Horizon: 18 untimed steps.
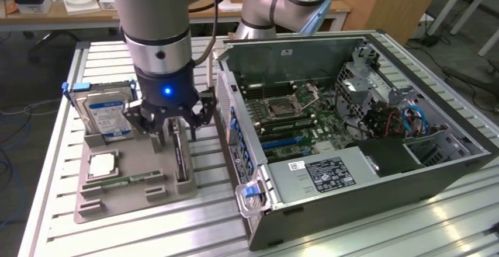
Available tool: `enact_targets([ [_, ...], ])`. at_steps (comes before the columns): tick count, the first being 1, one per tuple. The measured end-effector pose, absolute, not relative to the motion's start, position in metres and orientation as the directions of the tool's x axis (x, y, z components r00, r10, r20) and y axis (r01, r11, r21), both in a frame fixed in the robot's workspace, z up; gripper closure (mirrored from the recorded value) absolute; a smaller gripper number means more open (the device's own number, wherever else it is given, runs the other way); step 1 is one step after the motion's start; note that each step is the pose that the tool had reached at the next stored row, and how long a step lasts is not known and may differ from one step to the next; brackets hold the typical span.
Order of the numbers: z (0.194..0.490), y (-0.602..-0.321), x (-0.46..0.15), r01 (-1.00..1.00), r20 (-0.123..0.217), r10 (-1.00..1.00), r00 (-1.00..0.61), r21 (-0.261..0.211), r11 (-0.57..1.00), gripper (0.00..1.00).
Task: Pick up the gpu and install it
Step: 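Pick up the gpu and move the gpu toward the slot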
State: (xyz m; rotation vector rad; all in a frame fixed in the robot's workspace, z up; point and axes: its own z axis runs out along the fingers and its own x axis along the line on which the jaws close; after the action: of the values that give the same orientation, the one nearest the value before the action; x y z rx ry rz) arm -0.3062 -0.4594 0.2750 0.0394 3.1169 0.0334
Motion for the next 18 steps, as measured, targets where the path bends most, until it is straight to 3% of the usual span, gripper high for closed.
enact_targets([
  [18,0.242,-0.460,-0.306,0.062,-0.024,0.062,-0.998,0.022,0.998,0.41],
])
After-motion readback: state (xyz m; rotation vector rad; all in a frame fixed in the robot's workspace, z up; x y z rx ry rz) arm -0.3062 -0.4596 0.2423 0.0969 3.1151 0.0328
